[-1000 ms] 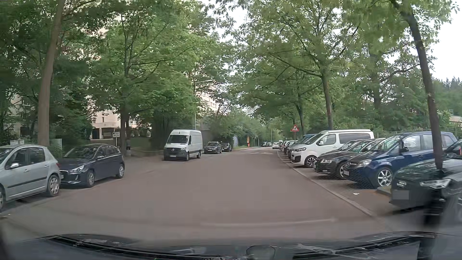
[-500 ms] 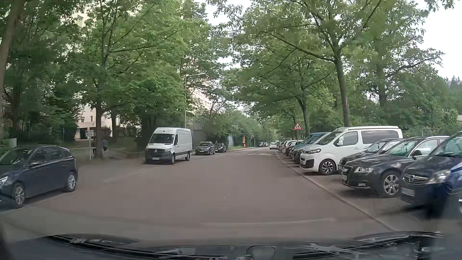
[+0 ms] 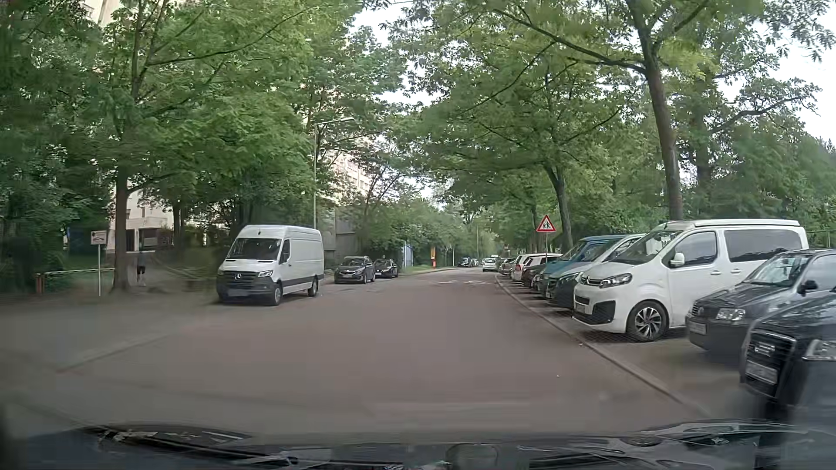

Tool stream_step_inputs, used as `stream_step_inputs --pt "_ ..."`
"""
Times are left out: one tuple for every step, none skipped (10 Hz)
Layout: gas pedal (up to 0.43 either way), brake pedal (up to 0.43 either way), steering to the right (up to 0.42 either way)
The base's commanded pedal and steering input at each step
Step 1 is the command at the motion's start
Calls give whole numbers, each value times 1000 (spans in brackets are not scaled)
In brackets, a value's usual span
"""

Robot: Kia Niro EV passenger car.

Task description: Follow the waypoints while adhering to traffic rules and regulations

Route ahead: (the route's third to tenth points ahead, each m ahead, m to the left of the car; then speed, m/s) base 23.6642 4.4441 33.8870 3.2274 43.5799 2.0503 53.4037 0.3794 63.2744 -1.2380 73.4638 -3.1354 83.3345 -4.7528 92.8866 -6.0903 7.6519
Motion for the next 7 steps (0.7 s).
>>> stream_step_inputs --pt "59 0 19" --pt "59 0 18" --pt "59 0 17" --pt "59 0 14" --pt "59 0 11" --pt "59 0 11" --pt "59 0 11"
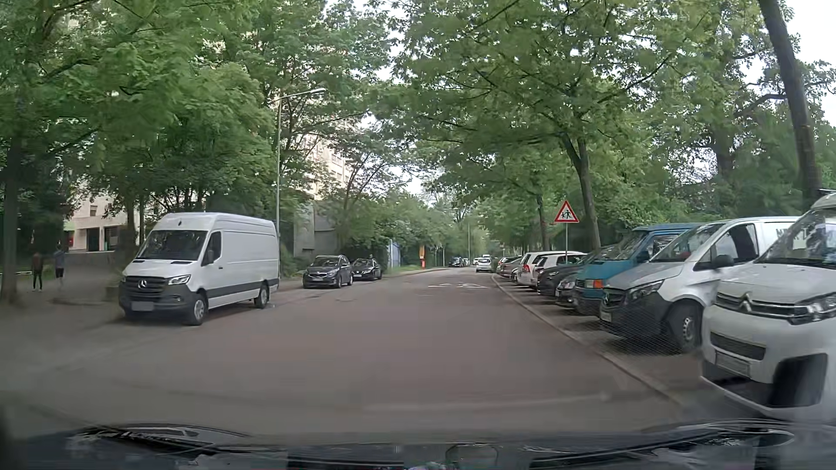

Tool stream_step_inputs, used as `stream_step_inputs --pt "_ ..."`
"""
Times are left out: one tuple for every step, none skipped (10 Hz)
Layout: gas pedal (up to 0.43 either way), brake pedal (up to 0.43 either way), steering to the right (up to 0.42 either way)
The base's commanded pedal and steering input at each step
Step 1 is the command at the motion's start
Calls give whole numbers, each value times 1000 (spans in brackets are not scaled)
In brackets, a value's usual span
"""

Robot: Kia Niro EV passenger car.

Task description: Follow the waypoints while adhering to traffic rules and regulations

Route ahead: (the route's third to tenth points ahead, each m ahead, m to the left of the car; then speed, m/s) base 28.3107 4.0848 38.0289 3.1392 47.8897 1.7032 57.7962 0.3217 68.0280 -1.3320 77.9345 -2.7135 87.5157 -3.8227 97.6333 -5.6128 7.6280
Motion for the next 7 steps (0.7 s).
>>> stream_step_inputs --pt "59 0 11" --pt "59 0 10" --pt "59 0 11" --pt "59 0 11" --pt "59 0 10" --pt "59 0 11" --pt "59 0 10"
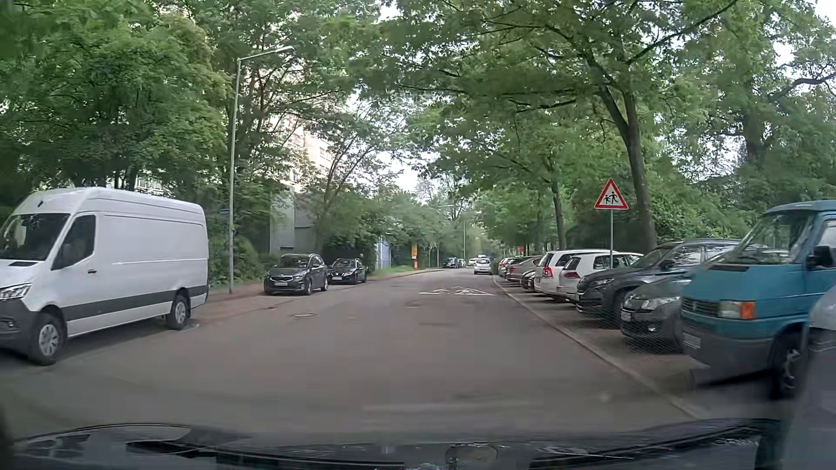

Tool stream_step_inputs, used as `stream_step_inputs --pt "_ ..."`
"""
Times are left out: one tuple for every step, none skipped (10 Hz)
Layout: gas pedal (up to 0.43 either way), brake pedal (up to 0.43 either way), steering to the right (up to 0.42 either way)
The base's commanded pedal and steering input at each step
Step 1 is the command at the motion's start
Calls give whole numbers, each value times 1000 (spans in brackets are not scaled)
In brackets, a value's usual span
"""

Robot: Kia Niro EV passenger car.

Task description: Follow the waypoints while adhering to traffic rules and regulations

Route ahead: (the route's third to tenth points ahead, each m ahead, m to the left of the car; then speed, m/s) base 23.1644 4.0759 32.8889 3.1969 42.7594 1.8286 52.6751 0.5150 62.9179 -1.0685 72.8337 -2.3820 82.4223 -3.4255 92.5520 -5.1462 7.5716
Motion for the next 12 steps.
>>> stream_step_inputs --pt "59 0 9" --pt "59 0 9" --pt "59 0 9" --pt "59 0 9" --pt "59 0 9" --pt "59 0 9" --pt "59 0 9" --pt "59 0 9" --pt "59 0 9" --pt "59 0 10" --pt "59 0 11" --pt "59 0 11"
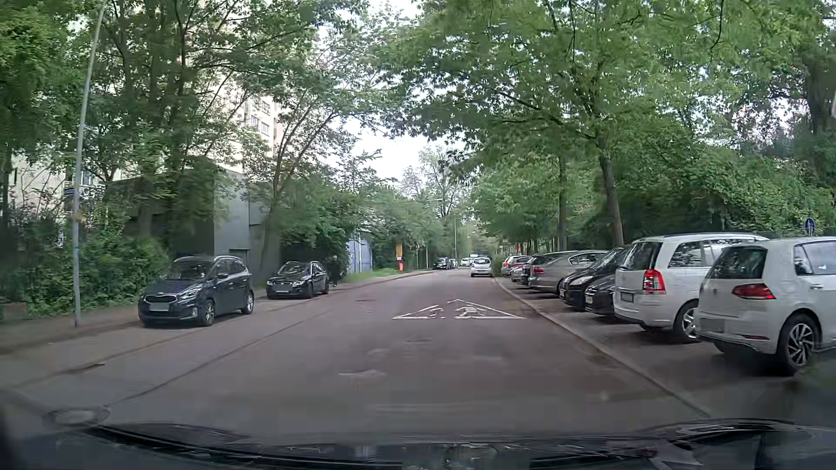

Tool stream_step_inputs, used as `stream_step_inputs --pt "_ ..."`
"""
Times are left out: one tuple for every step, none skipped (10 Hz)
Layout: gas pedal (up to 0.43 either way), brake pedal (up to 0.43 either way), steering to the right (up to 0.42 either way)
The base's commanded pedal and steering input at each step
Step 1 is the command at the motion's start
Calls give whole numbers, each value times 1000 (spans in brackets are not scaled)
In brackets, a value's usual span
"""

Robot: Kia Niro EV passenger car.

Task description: Follow the waypoints while adhering to traffic rules and regulations

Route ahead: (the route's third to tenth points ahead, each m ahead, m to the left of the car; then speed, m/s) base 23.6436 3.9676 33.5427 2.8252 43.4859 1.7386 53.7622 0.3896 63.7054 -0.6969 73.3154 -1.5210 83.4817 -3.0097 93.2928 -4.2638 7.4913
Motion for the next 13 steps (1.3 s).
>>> stream_step_inputs --pt "59 0 11" --pt "59 0 13" --pt "59 0 18" --pt "59 0 22" --pt "59 0 21" --pt "59 0 15" --pt "59 0 12" --pt "59 0 13" --pt "59 0 16" --pt "59 0 13" --pt "59 0 9" --pt "59 0 9" --pt "59 0 12"
